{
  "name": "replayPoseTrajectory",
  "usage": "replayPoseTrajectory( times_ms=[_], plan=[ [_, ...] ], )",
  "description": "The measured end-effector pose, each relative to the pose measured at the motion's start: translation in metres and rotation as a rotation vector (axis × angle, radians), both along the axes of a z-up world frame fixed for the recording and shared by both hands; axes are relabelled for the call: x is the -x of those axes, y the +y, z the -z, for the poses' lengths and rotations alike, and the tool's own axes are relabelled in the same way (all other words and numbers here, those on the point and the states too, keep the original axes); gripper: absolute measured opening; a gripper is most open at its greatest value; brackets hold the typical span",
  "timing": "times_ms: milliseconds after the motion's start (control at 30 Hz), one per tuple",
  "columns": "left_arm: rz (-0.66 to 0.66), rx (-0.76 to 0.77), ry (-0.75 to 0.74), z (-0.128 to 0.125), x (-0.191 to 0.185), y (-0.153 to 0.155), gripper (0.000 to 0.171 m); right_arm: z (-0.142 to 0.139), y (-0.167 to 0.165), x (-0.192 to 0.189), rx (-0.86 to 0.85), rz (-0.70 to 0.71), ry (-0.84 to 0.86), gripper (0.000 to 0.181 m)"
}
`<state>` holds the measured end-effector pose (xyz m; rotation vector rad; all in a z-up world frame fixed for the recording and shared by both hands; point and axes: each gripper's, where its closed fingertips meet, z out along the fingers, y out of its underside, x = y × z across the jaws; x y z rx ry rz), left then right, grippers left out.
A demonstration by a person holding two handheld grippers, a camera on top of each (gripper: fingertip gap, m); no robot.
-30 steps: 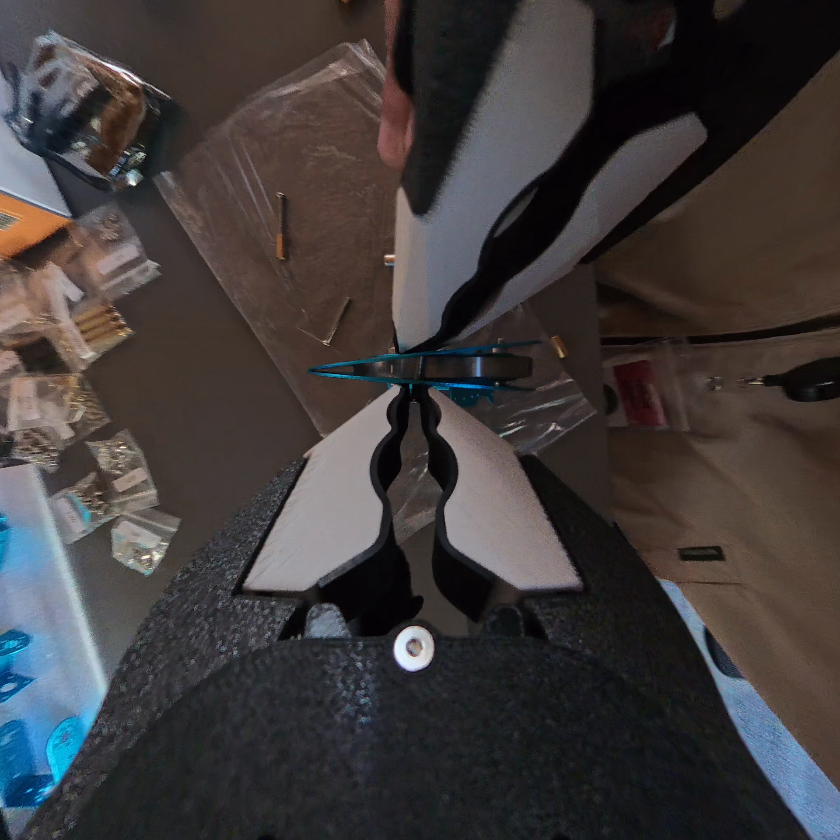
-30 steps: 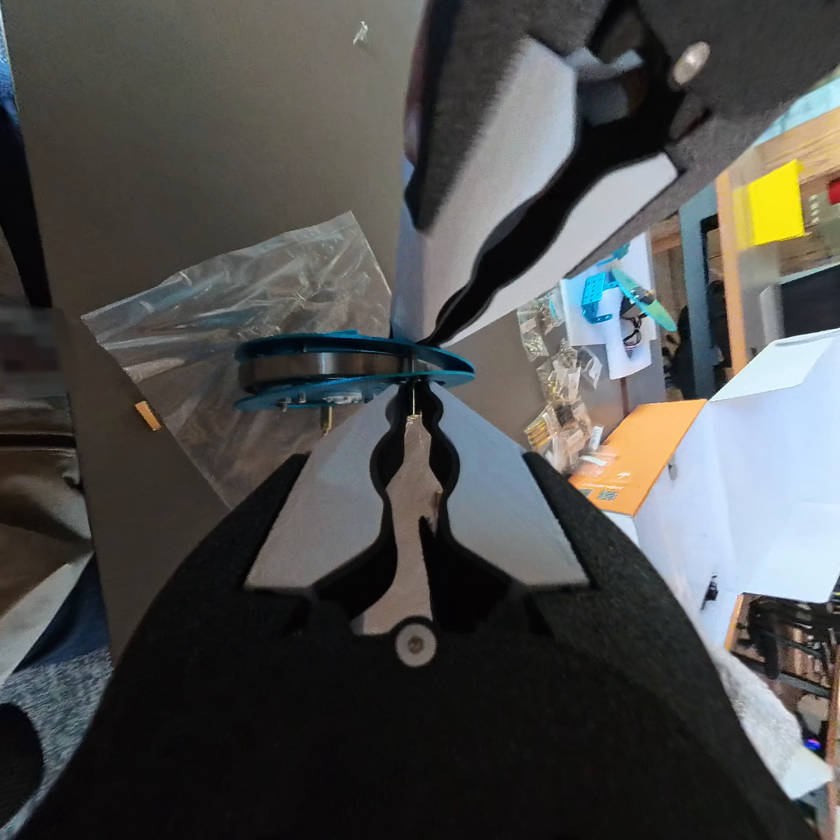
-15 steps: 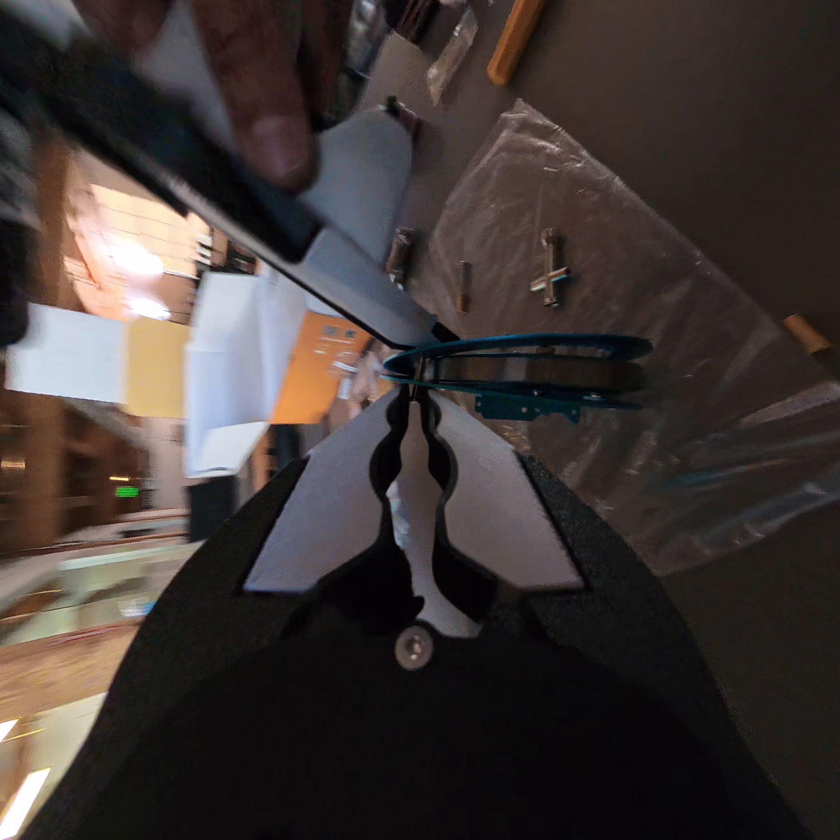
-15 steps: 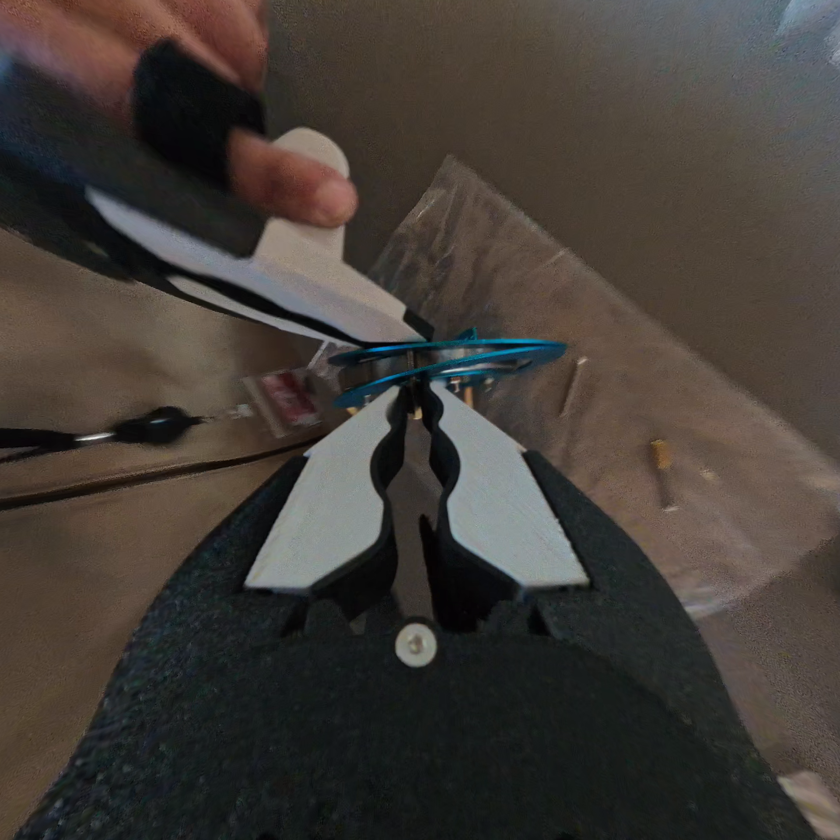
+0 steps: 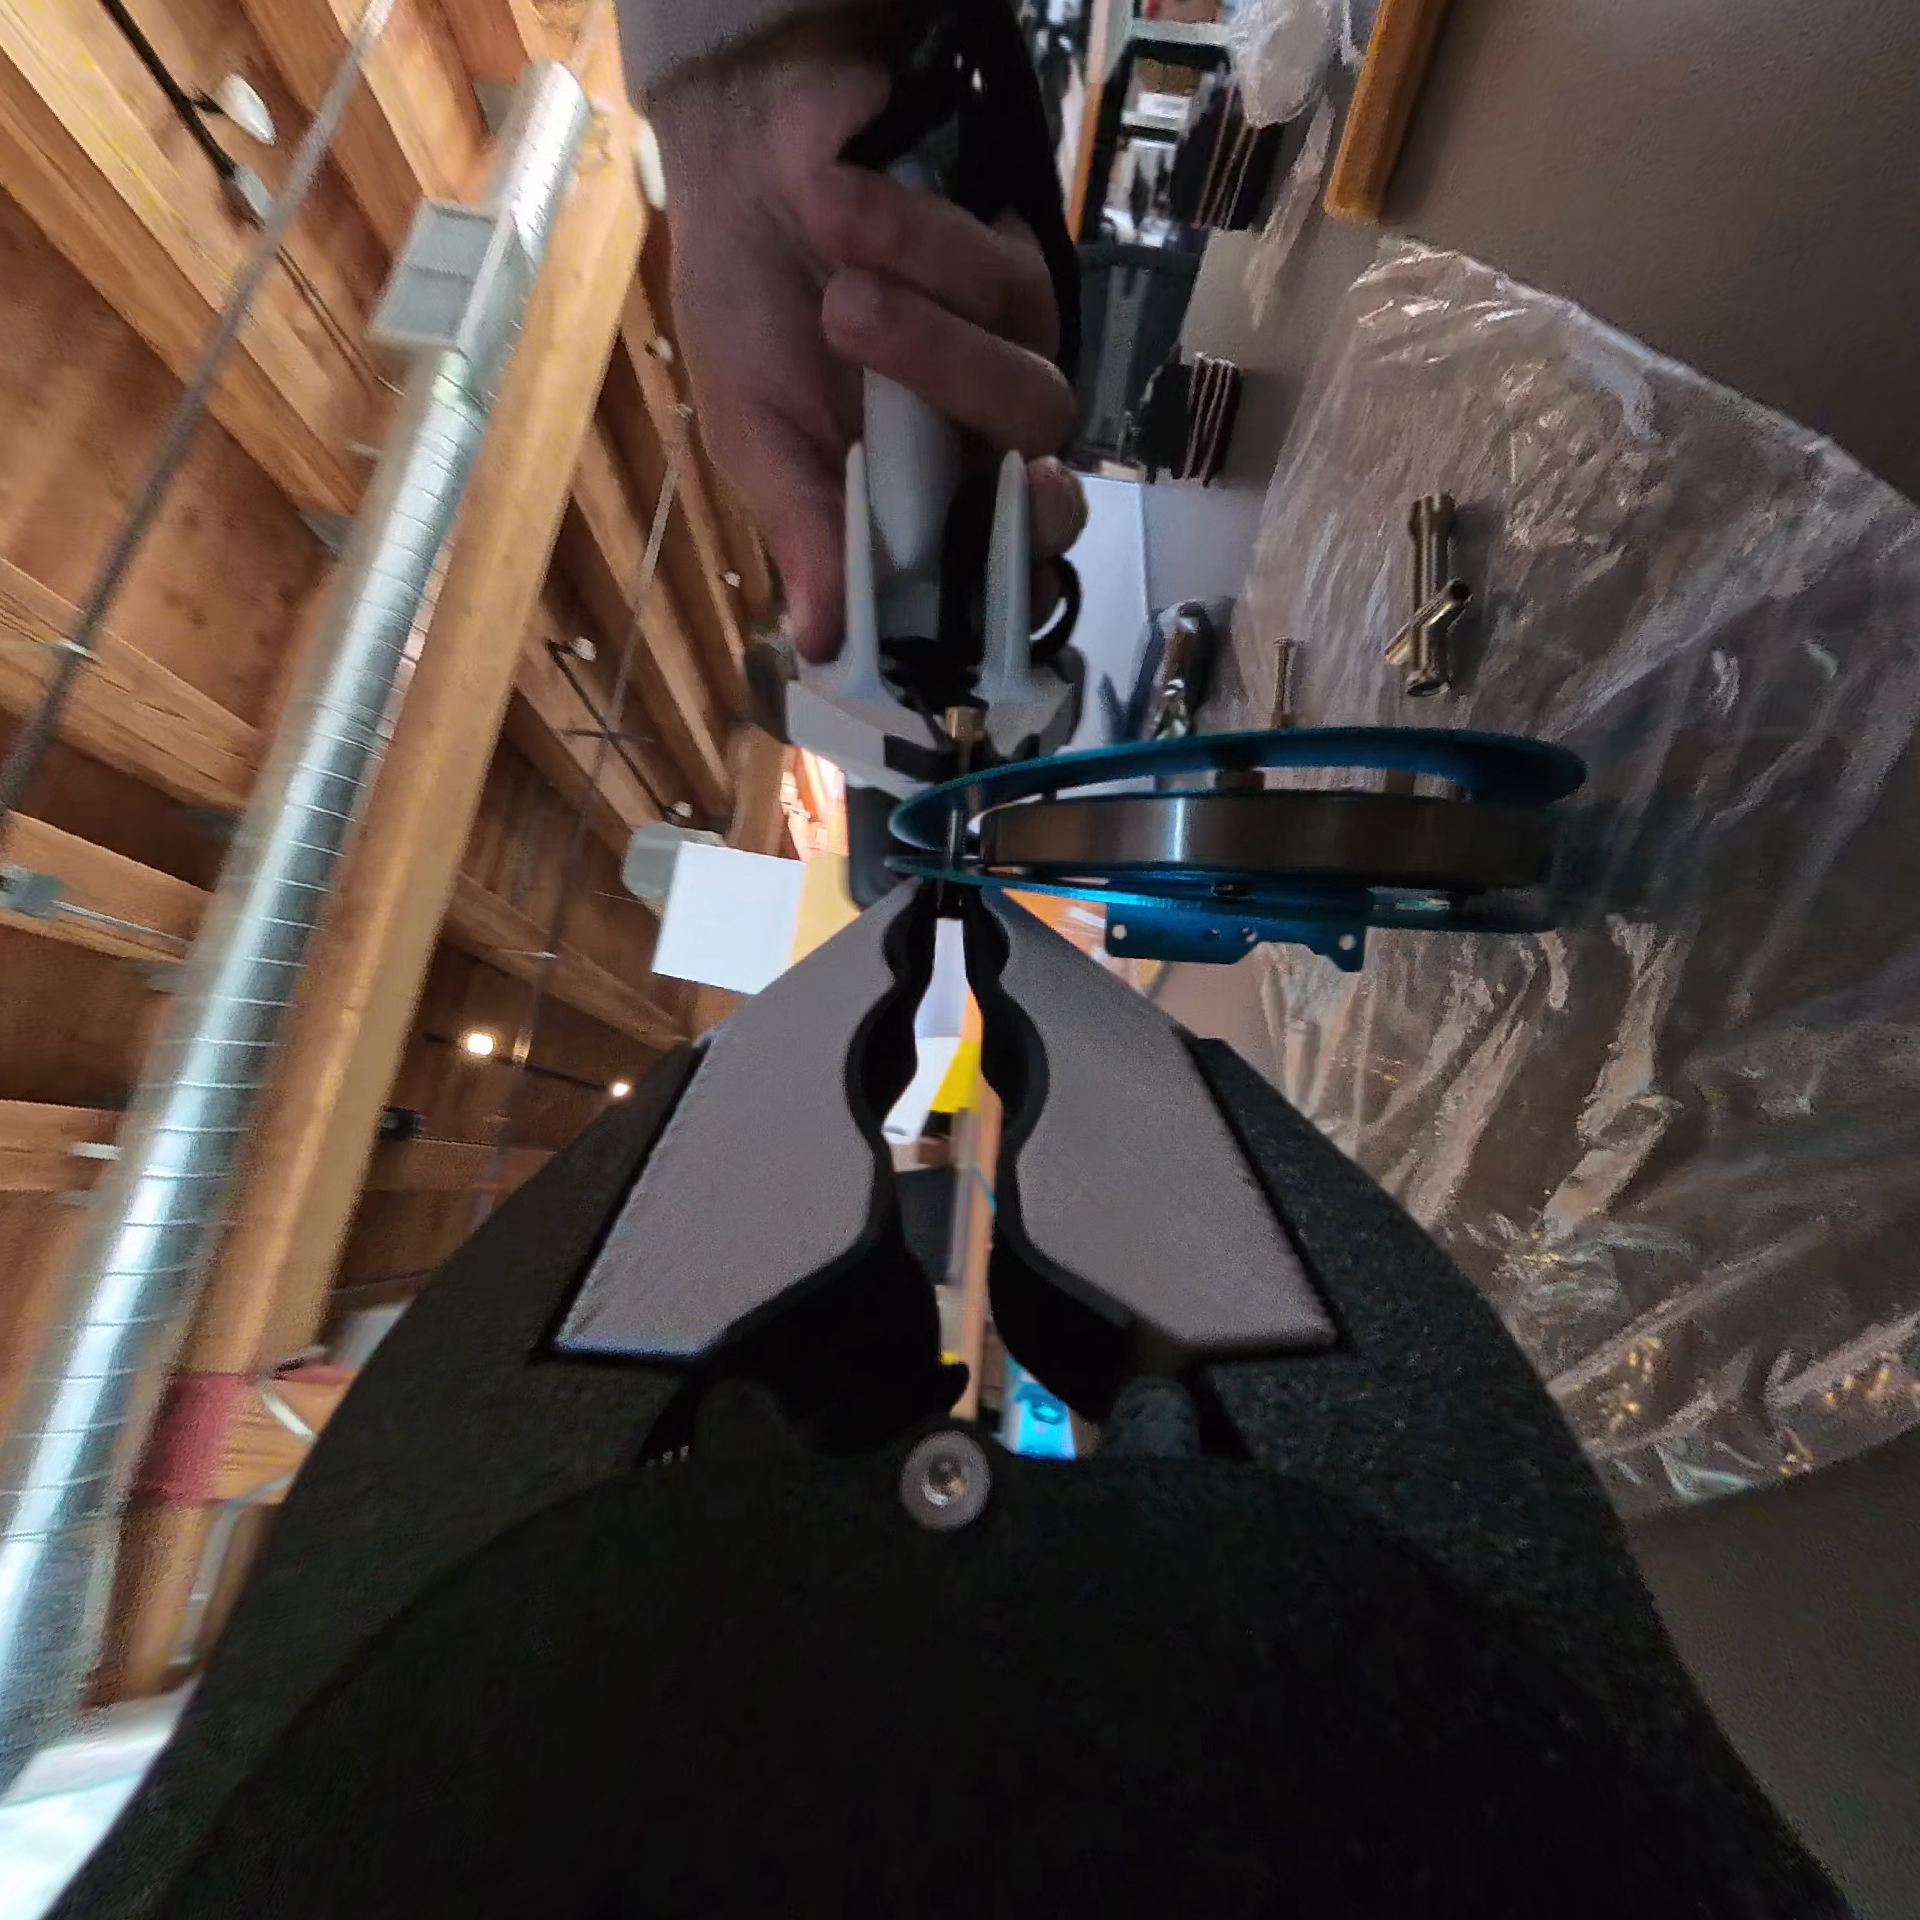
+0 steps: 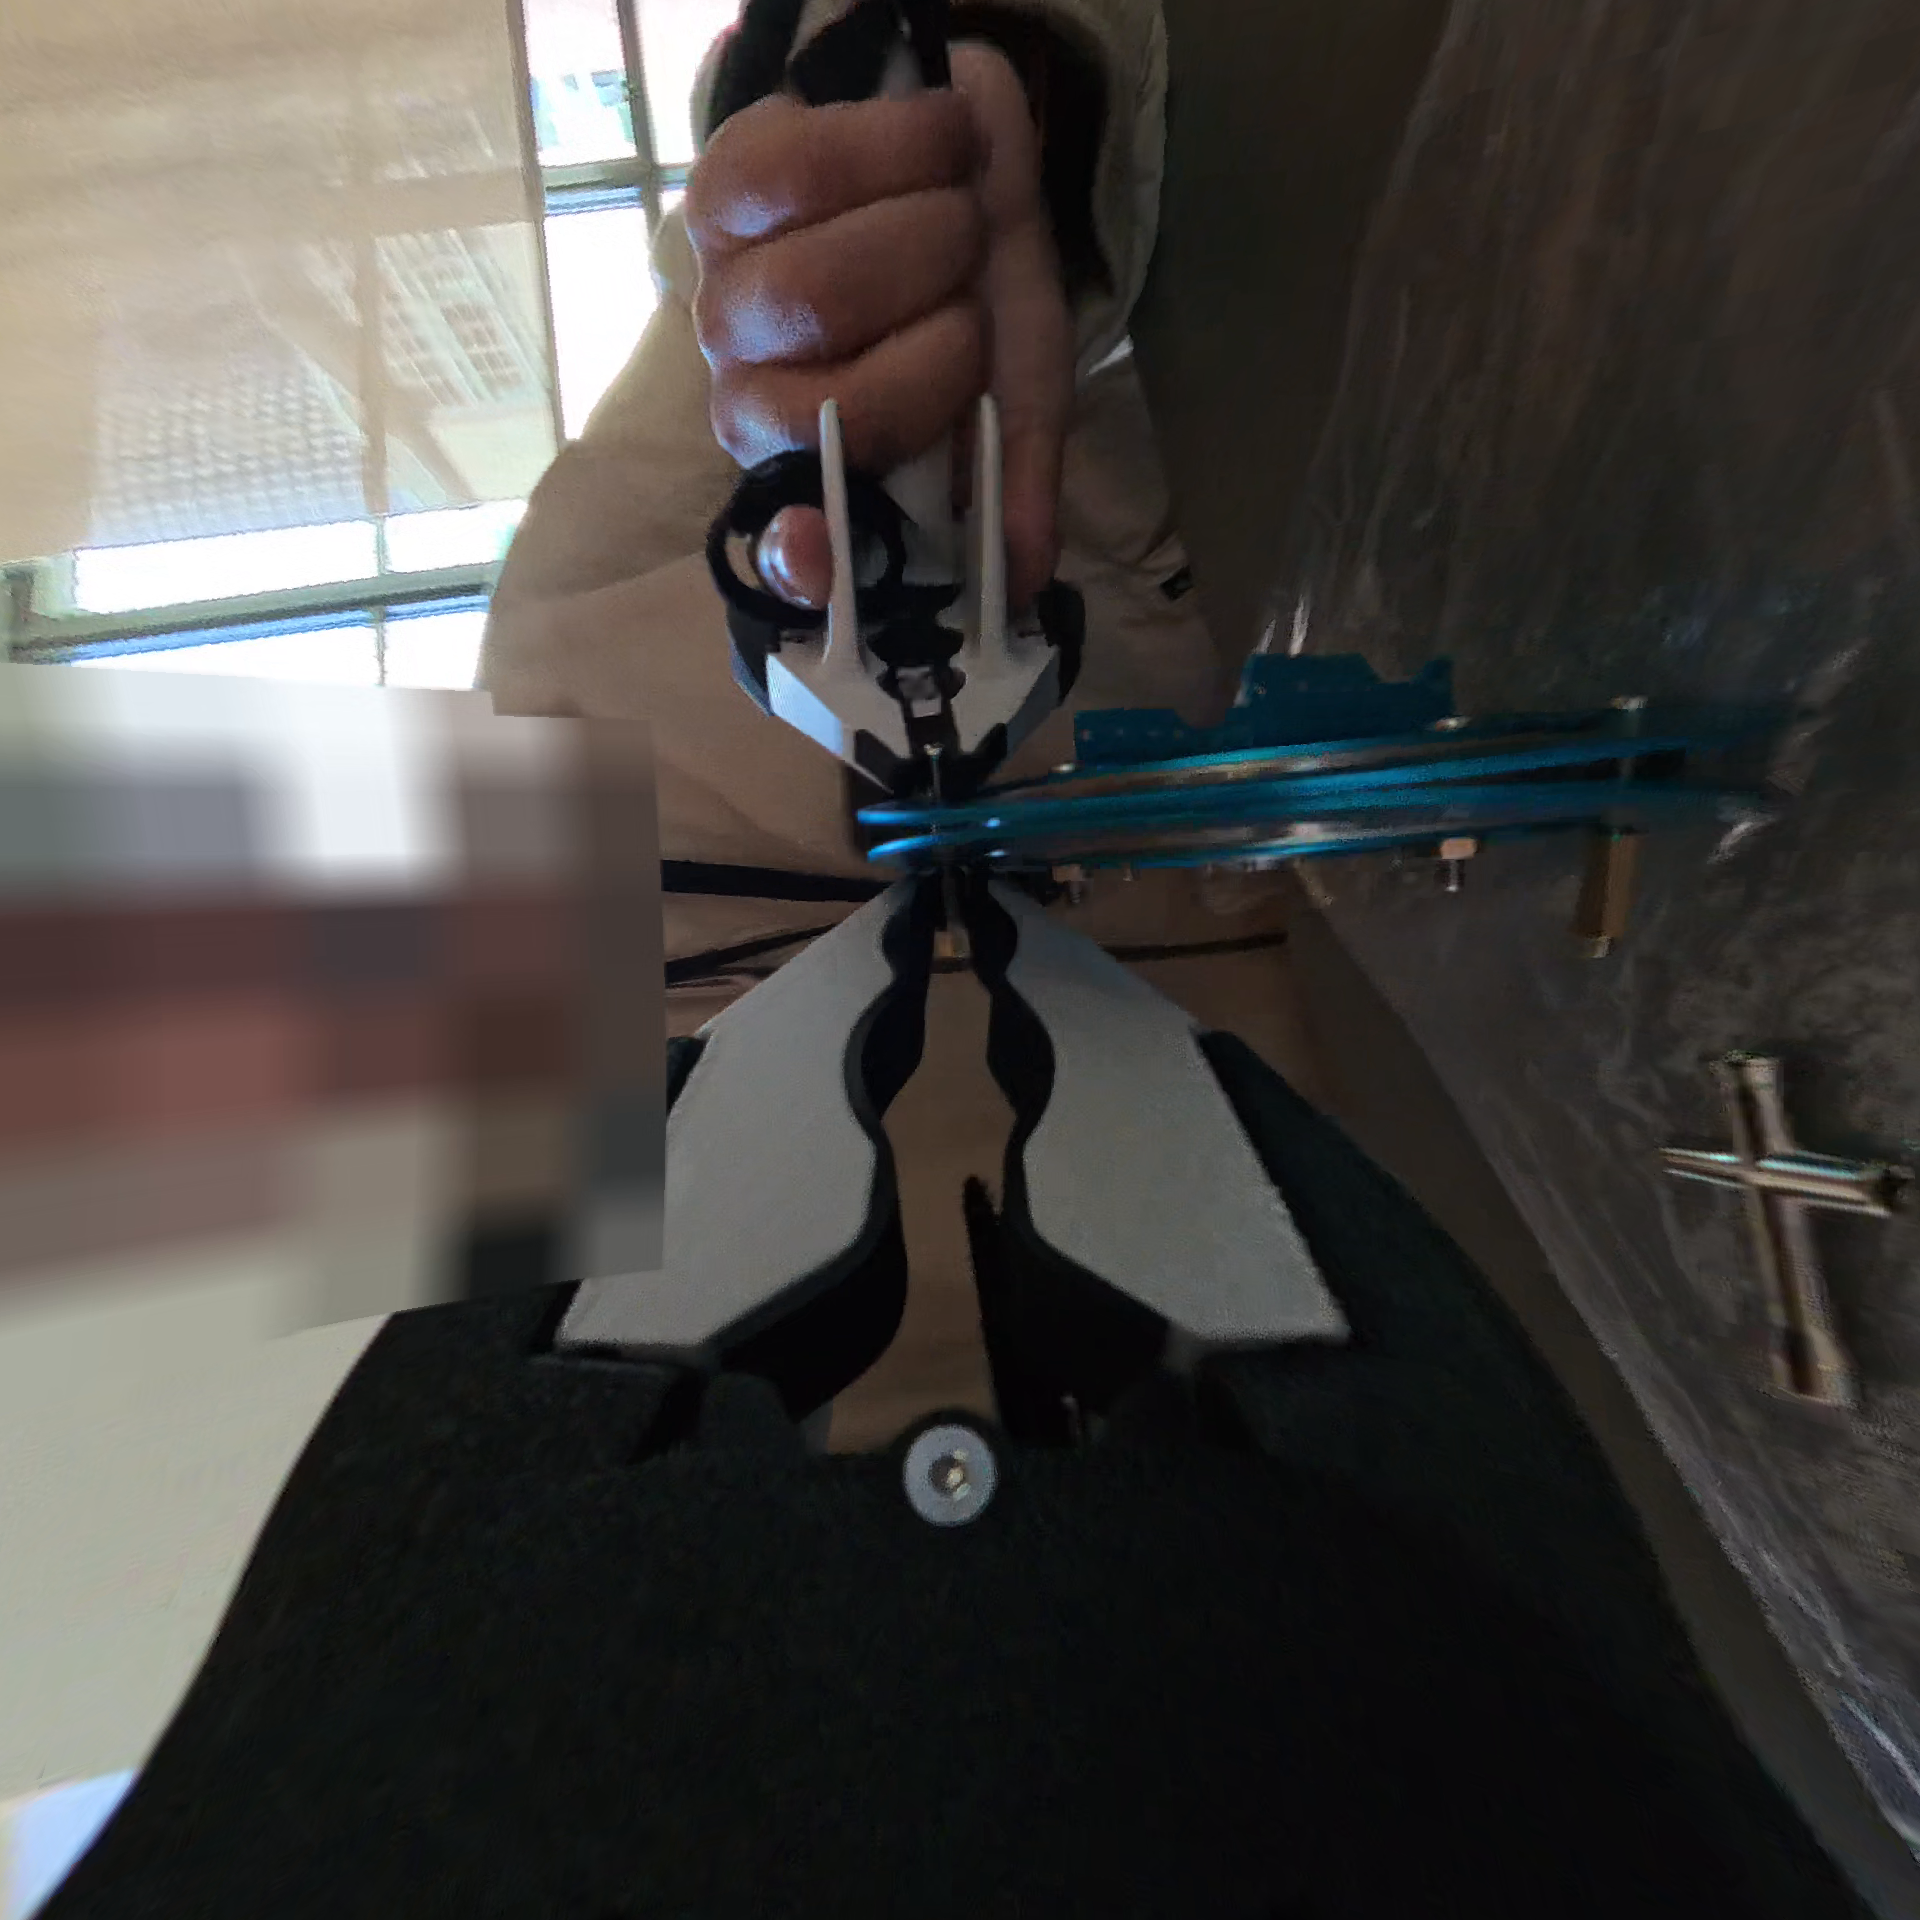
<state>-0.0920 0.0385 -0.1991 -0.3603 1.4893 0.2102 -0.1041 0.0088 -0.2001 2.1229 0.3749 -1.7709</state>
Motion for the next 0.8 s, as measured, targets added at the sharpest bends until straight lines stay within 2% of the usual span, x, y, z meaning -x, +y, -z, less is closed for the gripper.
replayPoseTrajectory(
  times_ms=[33, 100, 300, 367, 433, 567, 667, 800],
  plan=[
    [-0.002, 0.045, 0.013, 0.0, 0.0, 0.001, 0.003, 0.0, 0.003, -0.001, -0.083, 0.01, -0.028, 0.006],
    [-0.011, 0.176, 0.041, 0.0, 0.002, 0.003, 0.003, 0.001, 0.01, -0.008, -0.299, 0.029, -0.098, 0.008],
    [-0.052, 0.604, 0.175, 0.006, 0.015, 0.009, 0.003, -0.012, 0.027, -0.029, -1.123, 0.178, -0.367, 0.024],
    [-0.048, 0.807, 0.213, 0.009, 0.02, 0.006, 0.004, -0.017, 0.022, -0.022, -1.362, 0.242, -0.392, 0.025],
    [-0.046, 1.01, 0.257, 0.011, 0.024, 0.002, 0.004, -0.017, 0.014, -0.009, -1.524, 0.289, -0.382, 0.026],
    [0.032, 1.464, 0.297, 0.014, 0.032, -0.012, 0.004, -0.006, 0.013, 0.005, -1.641, 0.437, -0.396, 0.033],
    [0.111, 1.714, 0.278, 0.018, 0.038, -0.021, 0.004, -0.001, 0.01, 0.012, -1.541, 0.533, -0.297, 0.035],
    [0.187, 1.898, 0.22, 0.022, 0.044, -0.03, 0.003, 0.0, 0.001, 0.02, -1.345, 0.591, -0.093, 0.035]
  ],
)
